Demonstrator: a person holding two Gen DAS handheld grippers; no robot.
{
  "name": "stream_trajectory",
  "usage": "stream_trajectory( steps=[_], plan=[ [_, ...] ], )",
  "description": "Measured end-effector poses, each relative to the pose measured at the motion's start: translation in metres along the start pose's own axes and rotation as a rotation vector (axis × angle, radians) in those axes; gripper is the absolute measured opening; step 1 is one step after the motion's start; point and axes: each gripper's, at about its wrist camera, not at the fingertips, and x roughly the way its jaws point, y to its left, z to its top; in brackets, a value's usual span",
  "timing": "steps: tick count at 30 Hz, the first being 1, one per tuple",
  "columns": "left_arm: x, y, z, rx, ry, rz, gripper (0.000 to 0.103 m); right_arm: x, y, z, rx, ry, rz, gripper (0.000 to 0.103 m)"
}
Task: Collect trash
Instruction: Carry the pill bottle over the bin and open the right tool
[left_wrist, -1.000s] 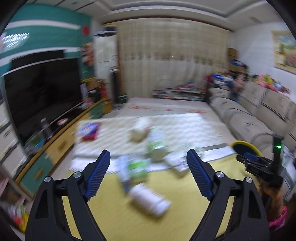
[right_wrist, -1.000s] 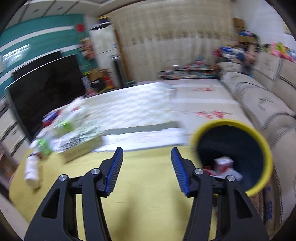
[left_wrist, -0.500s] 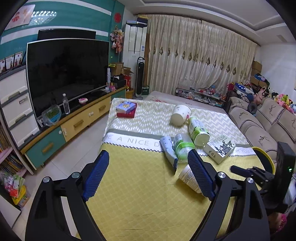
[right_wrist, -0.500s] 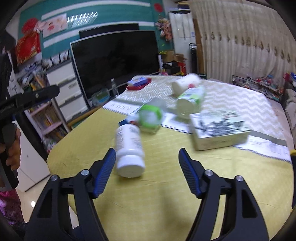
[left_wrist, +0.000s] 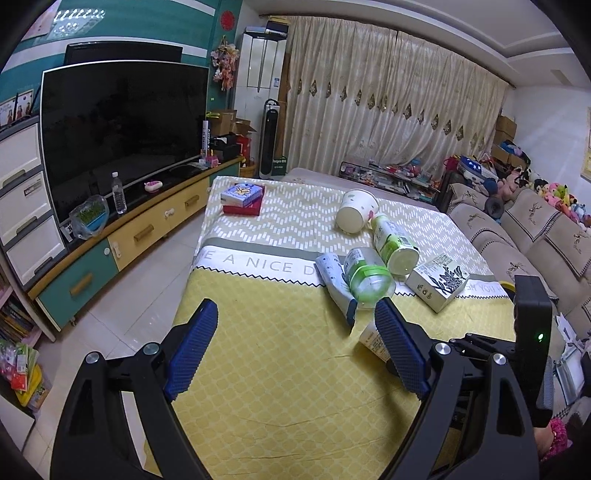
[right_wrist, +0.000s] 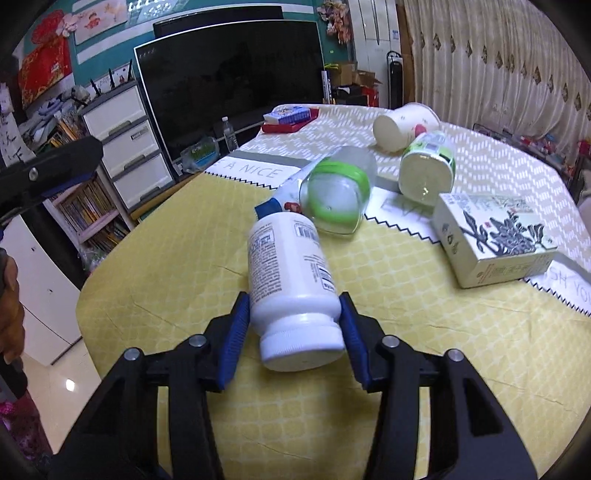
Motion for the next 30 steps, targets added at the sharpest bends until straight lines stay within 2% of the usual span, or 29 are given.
stream_trajectory(
  steps=[6,11,17,20,26,30],
  plan=[
    [0.005,-0.011,-0.001,0.021,0.013,-0.014,0.086,-0.033,-0.009,0.004,0.019,-0.082,0.007,0.046],
    [0.01,-0.027,0.0,0.052,0.021,-0.036,0.086,-0.072,-0.039,0.006,0.065,-0.173,-0.073,0.046],
    [0.018,-0.047,0.001,0.084,0.031,-0.061,0.086,-0.115,-0.115,-0.001,0.197,-0.265,-0.304,0.046],
    [0.023,-0.053,0.001,0.089,0.038,-0.069,0.086,-0.135,-0.164,-0.013,0.29,-0.286,-0.462,0.046],
    [0.032,-0.063,0.0,0.104,0.056,-0.082,0.086,-0.153,-0.25,-0.048,0.47,-0.251,-0.673,0.046],
    [0.036,-0.069,-0.001,0.115,0.064,-0.094,0.086,-0.155,-0.288,-0.065,0.545,-0.221,-0.735,0.046]
  ],
)
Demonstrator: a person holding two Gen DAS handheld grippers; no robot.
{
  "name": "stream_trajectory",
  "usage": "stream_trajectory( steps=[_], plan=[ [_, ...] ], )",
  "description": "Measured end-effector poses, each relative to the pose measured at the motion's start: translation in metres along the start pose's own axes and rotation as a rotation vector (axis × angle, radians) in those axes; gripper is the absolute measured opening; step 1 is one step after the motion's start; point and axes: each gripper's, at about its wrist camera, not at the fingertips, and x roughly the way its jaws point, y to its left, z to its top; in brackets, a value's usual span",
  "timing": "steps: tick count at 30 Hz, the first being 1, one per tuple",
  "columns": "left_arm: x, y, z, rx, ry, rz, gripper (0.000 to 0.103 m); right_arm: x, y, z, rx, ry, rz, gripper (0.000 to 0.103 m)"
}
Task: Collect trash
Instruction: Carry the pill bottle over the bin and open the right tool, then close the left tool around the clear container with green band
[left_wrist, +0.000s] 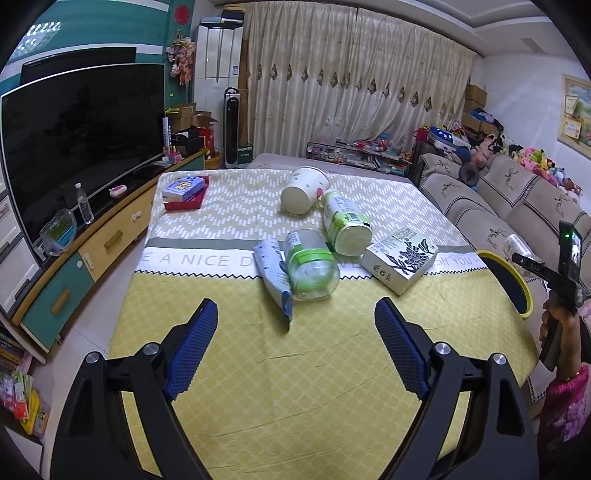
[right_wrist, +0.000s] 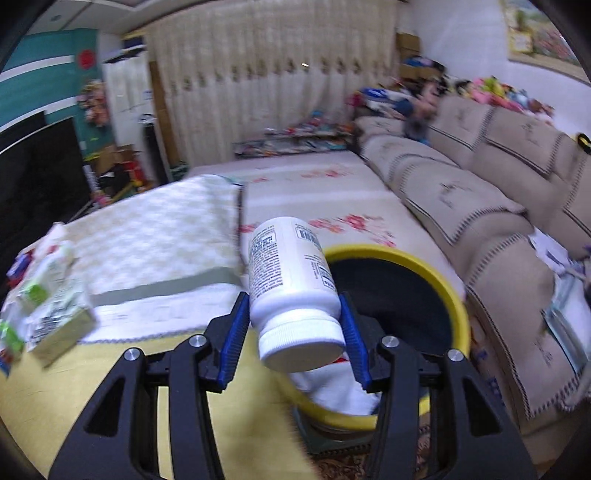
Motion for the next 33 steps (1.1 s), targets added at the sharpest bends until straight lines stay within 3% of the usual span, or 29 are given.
stream_trajectory(
  steps=[3,6,17,20,28,33],
  plan=[
    [0.004,-0.006,0.001,0.014,0.007,-0.014,0.086,0.016,-0.014,0.0,0.02,0.015,-0.046,0.047],
    [0.006,-0.011,0.002,0.025,0.011,-0.032,0.086,0.026,-0.025,-0.002,0.034,0.015,-0.102,0.065],
    [0.041,-0.018,0.009,0.029,0.049,-0.056,0.085,0.003,-0.002,-0.005,-0.021,-0.036,-0.064,0.065],
    [0.054,-0.023,0.013,0.035,0.052,-0.069,0.081,-0.002,0.007,-0.006,-0.051,-0.046,-0.079,0.065],
    [0.098,-0.049,0.036,0.132,0.049,0.036,0.078,-0.005,0.007,-0.003,-0.038,-0.043,-0.053,0.065],
    [0.126,-0.049,0.042,0.122,0.085,0.046,0.071,-0.005,0.004,-0.003,-0.027,-0.035,-0.041,0.065]
  ],
)
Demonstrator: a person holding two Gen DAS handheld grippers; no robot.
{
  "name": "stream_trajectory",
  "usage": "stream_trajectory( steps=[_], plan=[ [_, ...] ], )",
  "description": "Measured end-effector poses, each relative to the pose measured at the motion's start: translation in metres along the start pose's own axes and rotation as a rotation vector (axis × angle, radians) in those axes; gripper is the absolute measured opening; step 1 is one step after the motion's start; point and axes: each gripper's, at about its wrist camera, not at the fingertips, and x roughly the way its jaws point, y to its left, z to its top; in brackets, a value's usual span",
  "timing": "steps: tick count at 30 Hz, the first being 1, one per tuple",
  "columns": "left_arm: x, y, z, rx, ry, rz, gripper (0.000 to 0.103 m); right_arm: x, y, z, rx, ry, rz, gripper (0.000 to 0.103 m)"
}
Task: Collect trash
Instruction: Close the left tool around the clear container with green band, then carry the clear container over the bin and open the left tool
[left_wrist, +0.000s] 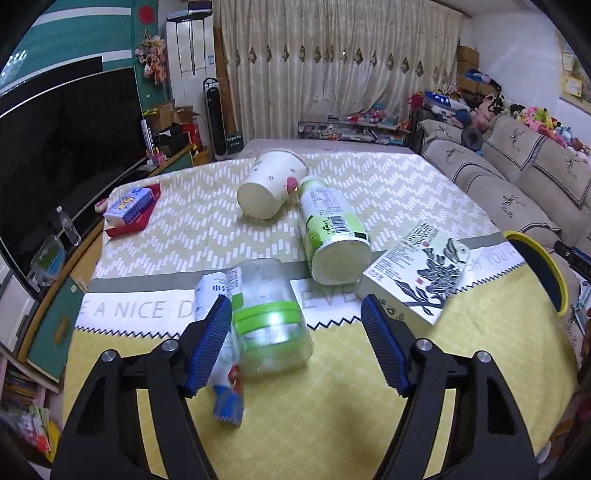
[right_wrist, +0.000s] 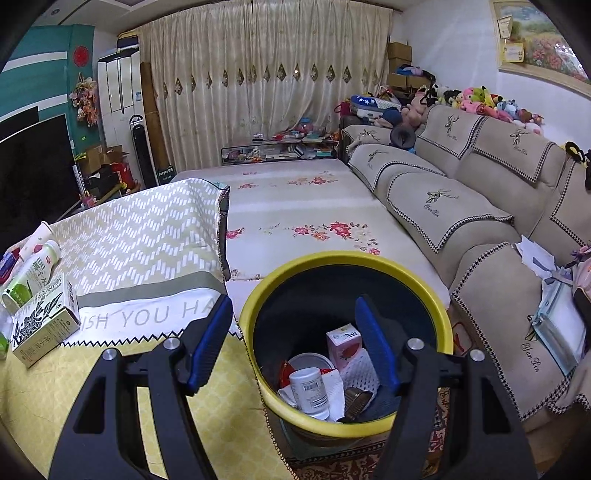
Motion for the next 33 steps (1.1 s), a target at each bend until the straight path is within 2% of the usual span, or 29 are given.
stream_trajectory(
  steps=[4,10,17,21,25,28,33],
  plan=[
    [0.014,-0.001,0.001,0.015,0.009,0.047,0.069,0.0,-0.001,0.002,-0.001,0.002,0.005,0.065],
    [0.018,-0.001,0.004,0.025,-0.003,0.056,0.066,0.002,0.001,0.003,-0.007,0.009,0.007,0.065],
    [0.029,0.008,0.004,0.006,0.009,0.105,0.066,0.001,0.004,0.003,-0.01,0.014,0.016,0.065],
    [0.027,0.014,0.004,-0.027,-0.006,0.088,0.066,0.001,0.007,0.002,-0.014,0.014,0.023,0.065],
    [0.033,0.012,0.003,-0.006,0.011,0.089,0.065,0.002,0.013,0.002,-0.021,0.016,0.035,0.066],
    [0.041,0.007,0.002,0.023,0.046,0.082,0.056,0.002,0.015,0.002,-0.03,0.017,0.042,0.066],
    [0.045,0.005,0.003,0.036,0.058,0.086,0.05,0.002,0.013,0.003,-0.019,0.022,0.055,0.066]
  ],
)
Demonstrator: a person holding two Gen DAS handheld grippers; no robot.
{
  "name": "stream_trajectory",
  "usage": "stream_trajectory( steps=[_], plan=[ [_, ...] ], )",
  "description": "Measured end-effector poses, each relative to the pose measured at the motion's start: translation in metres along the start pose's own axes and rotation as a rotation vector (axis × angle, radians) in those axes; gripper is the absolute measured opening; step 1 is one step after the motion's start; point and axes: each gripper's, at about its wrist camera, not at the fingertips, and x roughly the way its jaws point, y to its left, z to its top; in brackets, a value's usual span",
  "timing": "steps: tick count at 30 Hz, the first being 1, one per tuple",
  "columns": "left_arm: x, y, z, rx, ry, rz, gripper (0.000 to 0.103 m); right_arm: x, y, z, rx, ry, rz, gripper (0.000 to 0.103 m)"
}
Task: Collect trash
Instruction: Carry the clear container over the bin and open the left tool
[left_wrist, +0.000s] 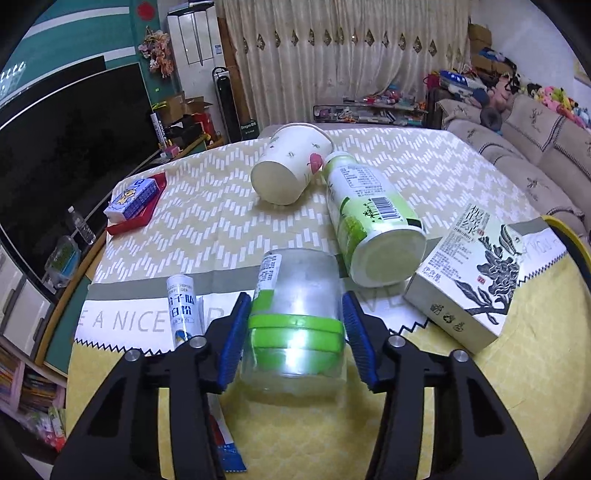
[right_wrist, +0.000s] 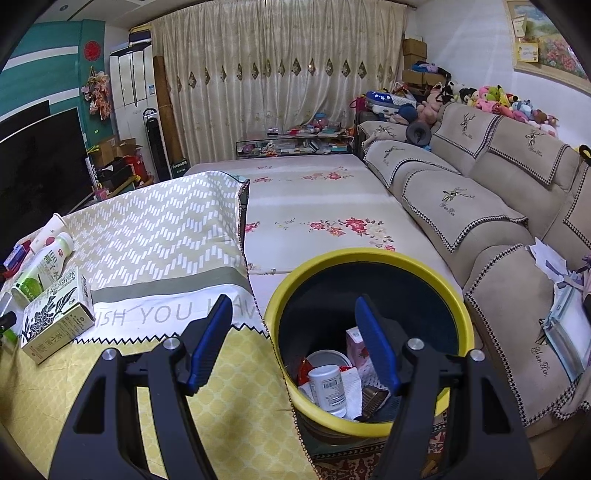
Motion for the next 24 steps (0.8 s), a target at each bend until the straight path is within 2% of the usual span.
stream_trajectory(
  steps=[5,13,18,19,24],
  plan=[
    [-0.008,-0.001,0.002,0.006,0.0,-0.034,0.05,0.0,-0.002,0.0,0.003,0.003,0.01,0.066],
    [-0.07,-0.029,0.011,0.045,-0.096,-0.125,0.05,-0.005,-0.015,-0.001,0.016,-0.01,-0.002,0.066],
    [-0.088,-0.085,0.024,0.12,-0.11,-0.287,0.05,-0.013,-0.046,-0.002,0.049,-0.021,-0.032,0.066],
    [-0.089,-0.103,0.029,0.146,-0.111,-0.33,0.05,-0.015,-0.054,-0.002,0.06,-0.026,-0.038,0.066],
    [-0.084,-0.184,0.047,0.273,-0.108,-0.45,0.05,-0.03,-0.096,-0.003,0.112,-0.058,-0.078,0.066]
  ],
)
